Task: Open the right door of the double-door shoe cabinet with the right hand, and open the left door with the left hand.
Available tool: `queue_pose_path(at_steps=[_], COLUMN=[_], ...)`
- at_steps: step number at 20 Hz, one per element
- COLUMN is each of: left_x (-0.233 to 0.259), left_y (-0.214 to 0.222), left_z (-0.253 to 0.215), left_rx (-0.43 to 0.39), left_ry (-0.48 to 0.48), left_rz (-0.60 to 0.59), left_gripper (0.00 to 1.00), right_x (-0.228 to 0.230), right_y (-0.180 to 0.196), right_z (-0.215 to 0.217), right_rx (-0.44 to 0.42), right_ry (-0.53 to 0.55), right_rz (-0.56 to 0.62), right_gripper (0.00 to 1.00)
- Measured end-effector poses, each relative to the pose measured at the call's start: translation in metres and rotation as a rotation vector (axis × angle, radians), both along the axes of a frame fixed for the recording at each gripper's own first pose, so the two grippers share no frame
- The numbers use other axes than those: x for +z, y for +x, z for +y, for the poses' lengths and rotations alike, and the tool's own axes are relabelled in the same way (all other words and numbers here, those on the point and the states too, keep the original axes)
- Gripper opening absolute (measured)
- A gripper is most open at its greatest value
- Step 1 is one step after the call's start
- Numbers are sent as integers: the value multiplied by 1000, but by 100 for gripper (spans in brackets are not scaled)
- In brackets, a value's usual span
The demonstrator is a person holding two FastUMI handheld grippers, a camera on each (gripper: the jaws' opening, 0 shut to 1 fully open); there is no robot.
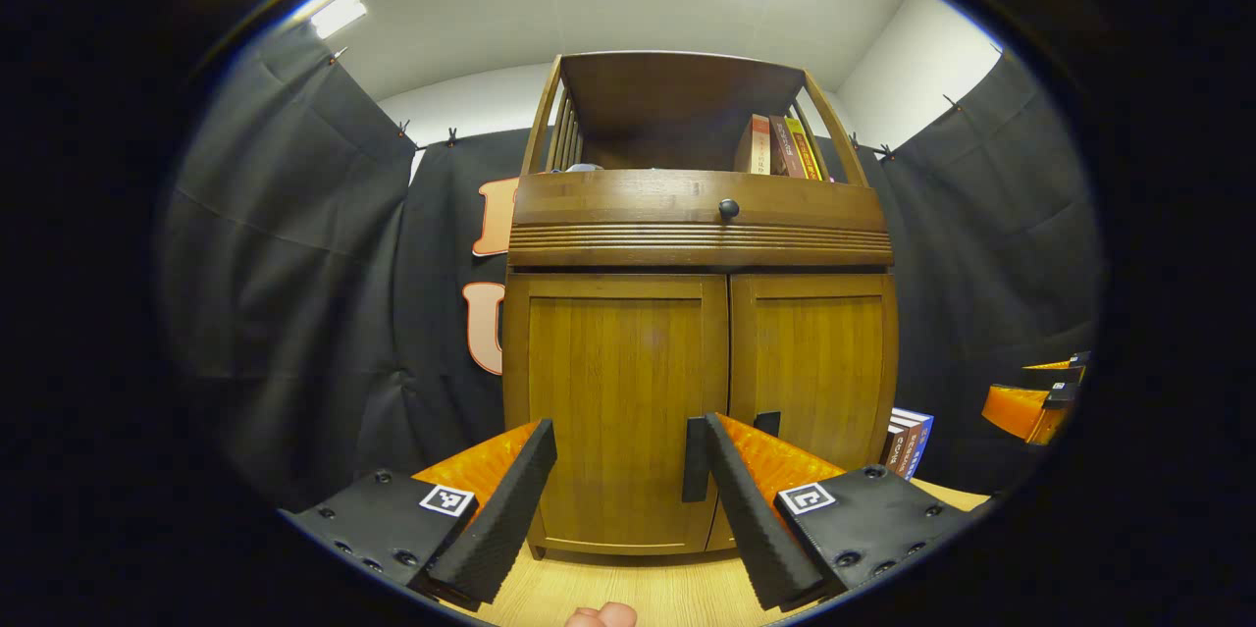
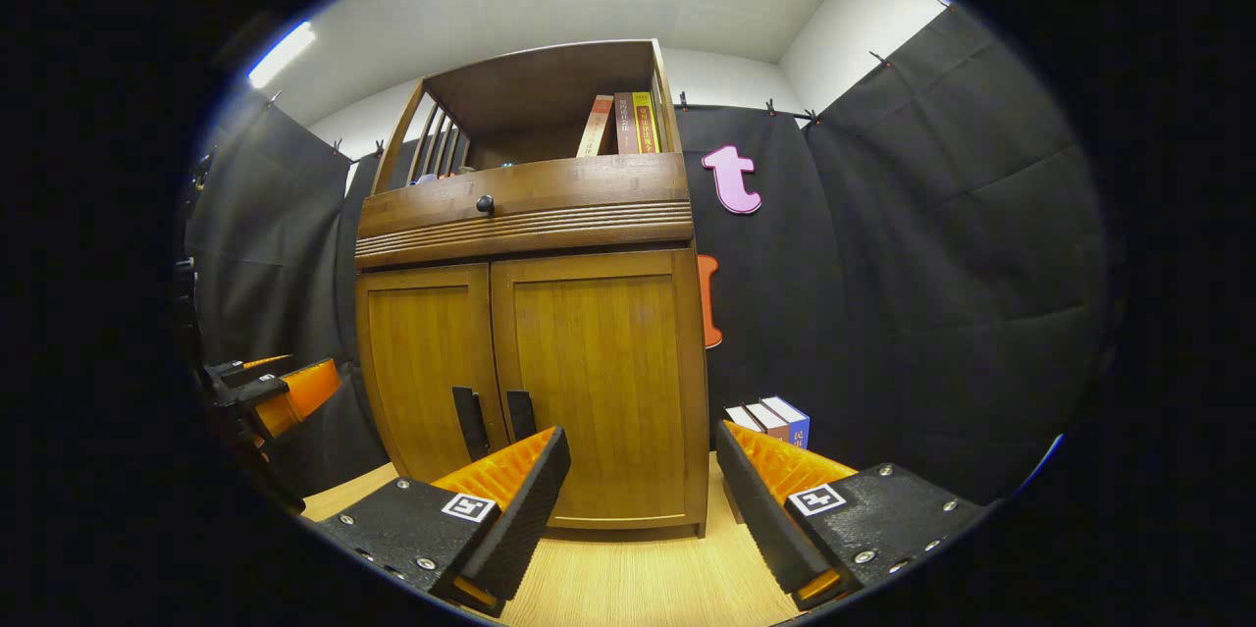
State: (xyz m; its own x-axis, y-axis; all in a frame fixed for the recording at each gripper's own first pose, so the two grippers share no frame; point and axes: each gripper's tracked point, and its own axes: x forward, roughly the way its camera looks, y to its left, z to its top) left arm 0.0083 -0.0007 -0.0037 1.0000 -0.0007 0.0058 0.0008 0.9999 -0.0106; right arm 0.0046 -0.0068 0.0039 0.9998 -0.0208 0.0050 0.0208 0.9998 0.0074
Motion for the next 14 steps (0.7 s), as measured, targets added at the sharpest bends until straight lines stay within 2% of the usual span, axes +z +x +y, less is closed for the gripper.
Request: queue_pose_path(at_steps=[9, 14], left_x=[-10, -23], left_y=[11, 30], left_z=[-6, -17], left_rx=[-2, 2], left_ry=[4, 69], left_rz=[31, 59], left_gripper=[97, 95], right_x=[-8, -22], right_y=[9, 27], right_z=[-9, -23], right_rx=[-20, -37], right_ry=[-29, -45], right_rz=[2, 41], right_gripper=[93, 93])
